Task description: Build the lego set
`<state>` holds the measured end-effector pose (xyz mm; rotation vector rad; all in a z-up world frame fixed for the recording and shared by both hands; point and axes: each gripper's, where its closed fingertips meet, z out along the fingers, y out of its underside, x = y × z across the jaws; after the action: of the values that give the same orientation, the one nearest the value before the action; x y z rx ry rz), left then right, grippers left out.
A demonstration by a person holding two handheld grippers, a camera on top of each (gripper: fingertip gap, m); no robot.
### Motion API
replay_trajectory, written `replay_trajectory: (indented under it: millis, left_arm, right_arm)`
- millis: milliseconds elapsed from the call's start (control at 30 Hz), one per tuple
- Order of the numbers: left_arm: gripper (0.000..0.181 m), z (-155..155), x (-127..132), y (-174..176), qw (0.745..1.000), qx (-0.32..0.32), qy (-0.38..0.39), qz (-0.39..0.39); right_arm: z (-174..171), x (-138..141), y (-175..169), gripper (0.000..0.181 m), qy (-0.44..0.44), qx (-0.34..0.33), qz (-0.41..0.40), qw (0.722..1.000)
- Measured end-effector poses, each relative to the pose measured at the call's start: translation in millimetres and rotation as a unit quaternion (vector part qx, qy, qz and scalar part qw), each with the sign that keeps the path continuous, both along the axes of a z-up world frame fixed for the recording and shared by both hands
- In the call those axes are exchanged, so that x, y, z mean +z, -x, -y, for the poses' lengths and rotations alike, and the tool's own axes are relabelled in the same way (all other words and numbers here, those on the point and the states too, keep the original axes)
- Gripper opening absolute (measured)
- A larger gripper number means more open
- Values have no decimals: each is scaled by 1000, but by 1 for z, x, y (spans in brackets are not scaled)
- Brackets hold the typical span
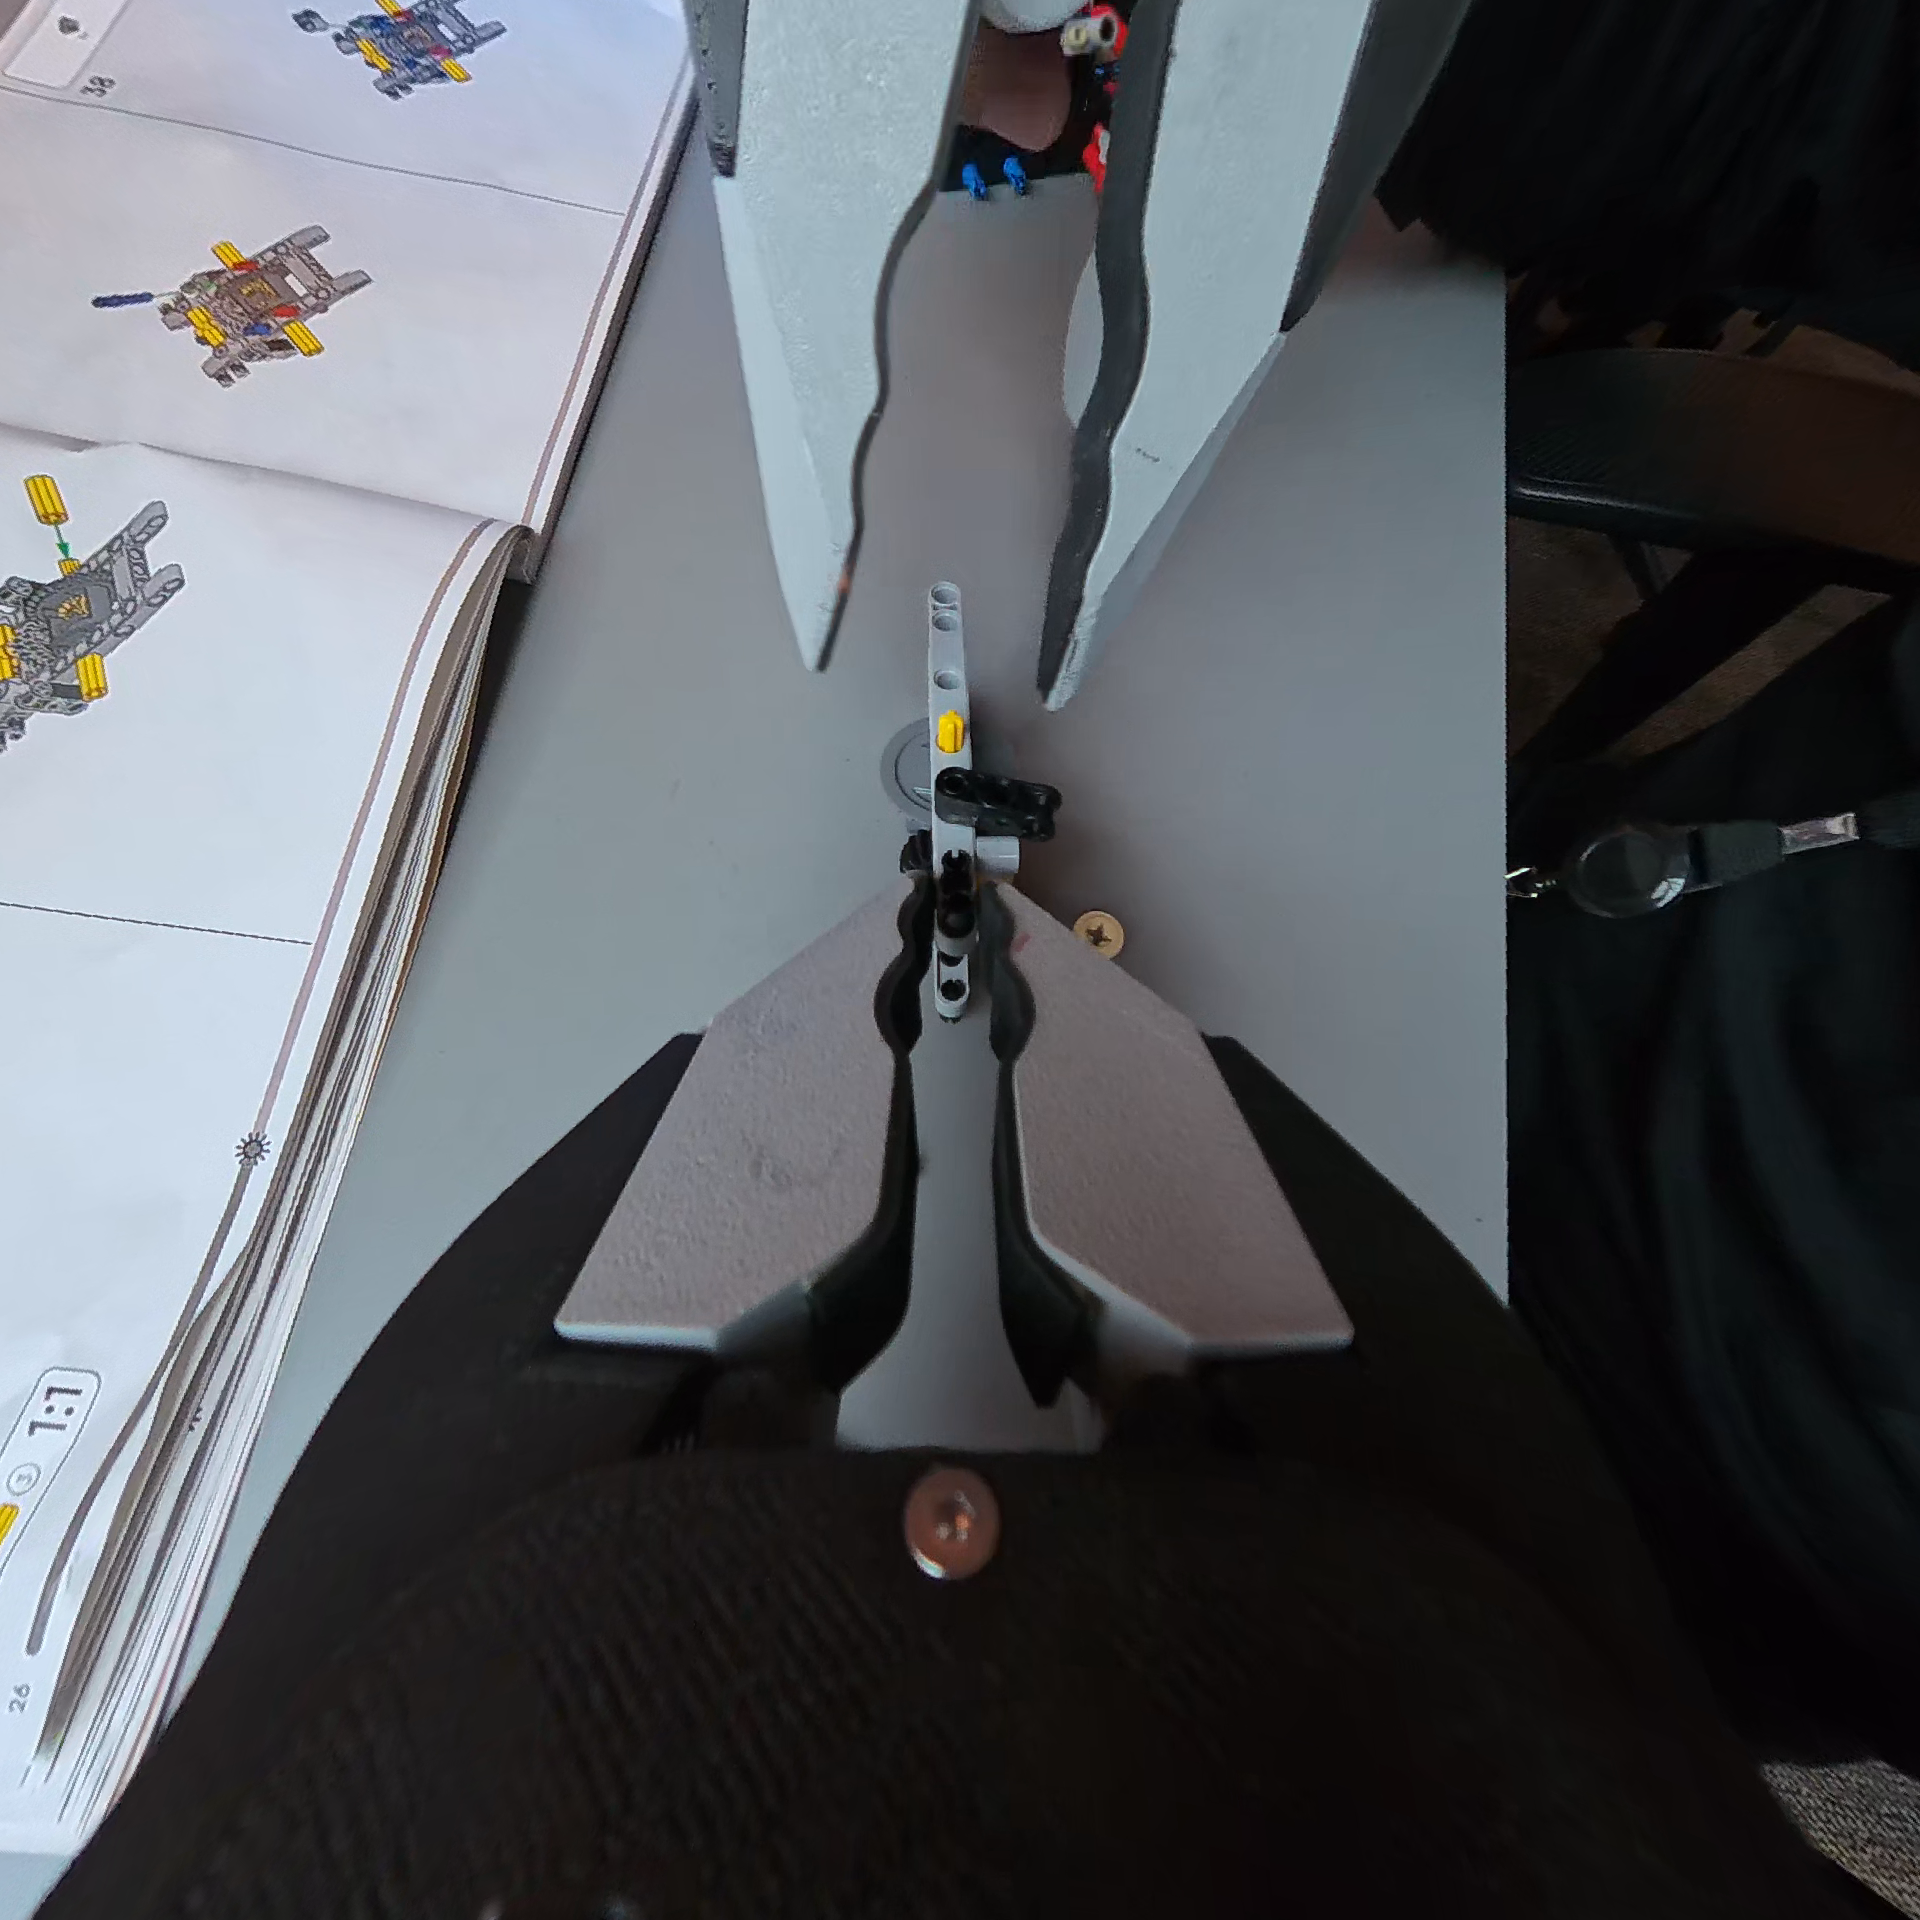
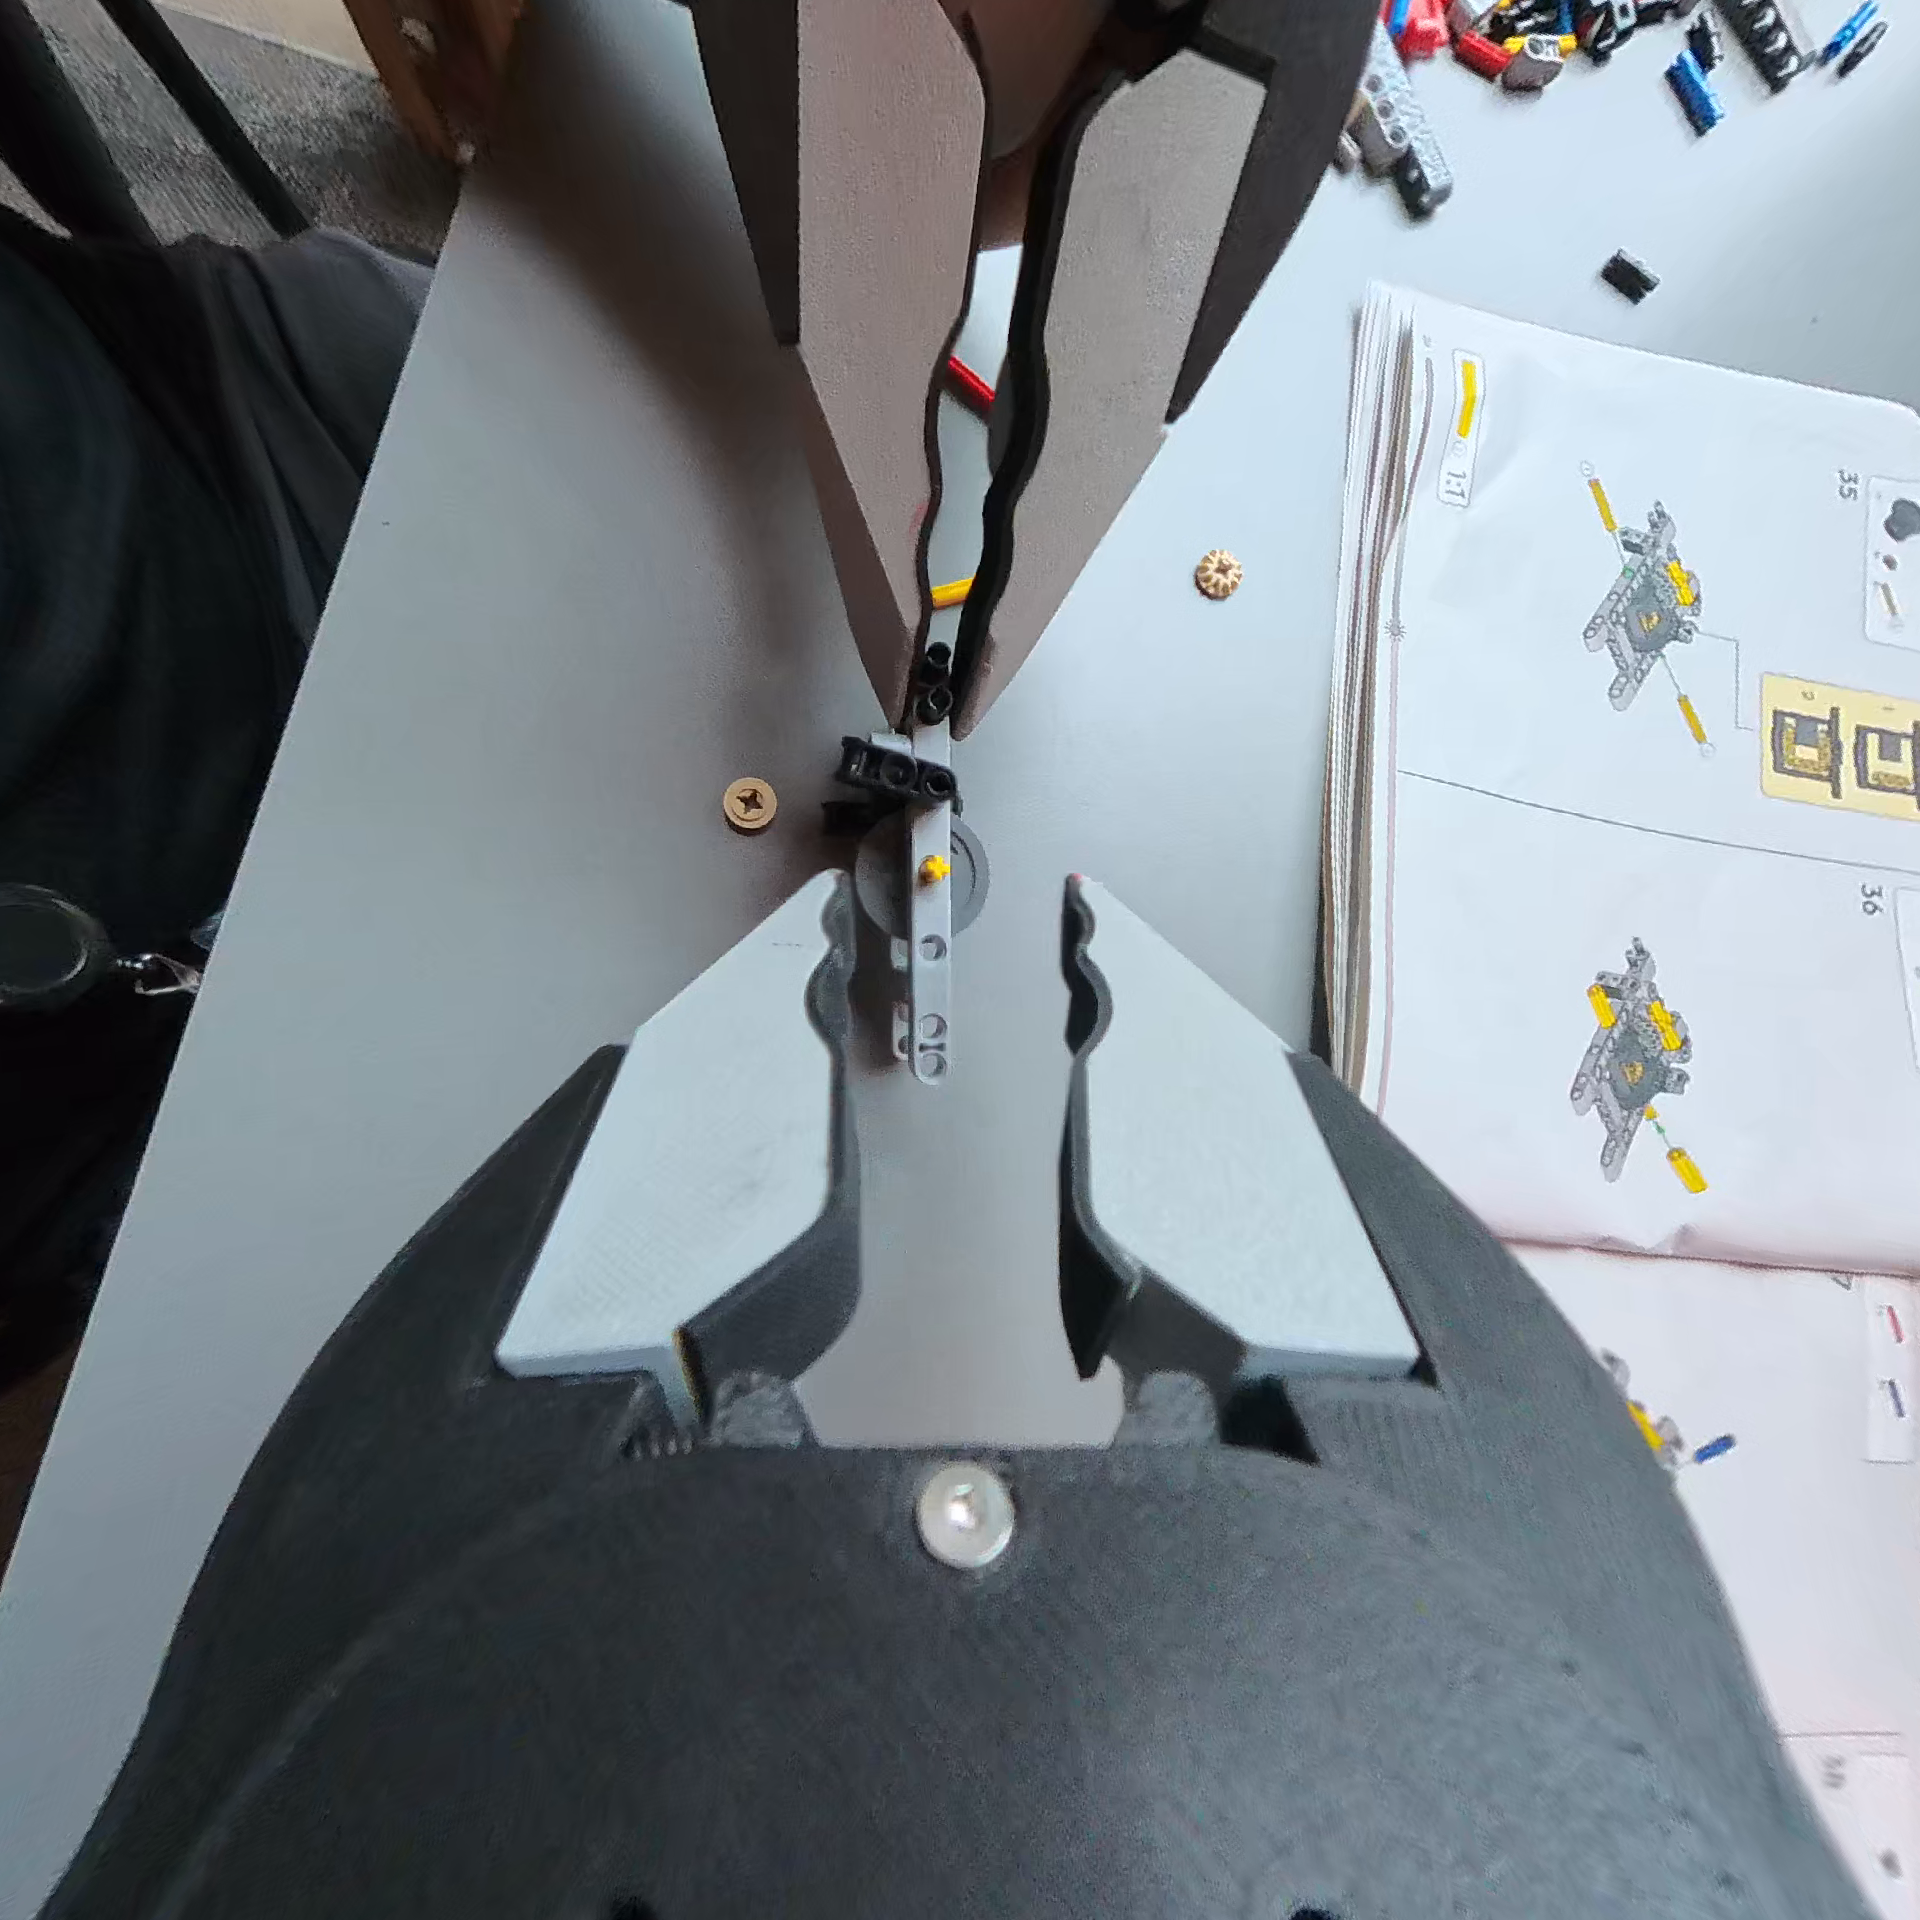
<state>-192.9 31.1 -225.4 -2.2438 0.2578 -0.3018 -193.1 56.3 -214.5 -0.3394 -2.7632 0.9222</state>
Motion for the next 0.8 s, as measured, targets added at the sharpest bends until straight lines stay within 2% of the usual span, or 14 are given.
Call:
replay_trajectory:
  millis: [100,367,533,700,800]
  left_arm:
    - [5,-1,1,2,1000,4,-2,5]
    - [5,-2,2,2,1000,3,-4,7]
    - [5,-2,2,2,1000,4,-3,7]
    - [5,-2,2,3,1000,4,-4,13]
    - [5,-2,1,3,1000,3,-4,15]
  right_arm:
    - [-3,-6,-2,47,19,-12,8,1000]
    - [4,-26,1,50,48,-27,3,998]
    - [8,-24,0,33,56,-19,2,998]
    - [9,-28,-1,40,63,-20,15,998]
    - [10,-32,-2,29,59,-17,19,998]
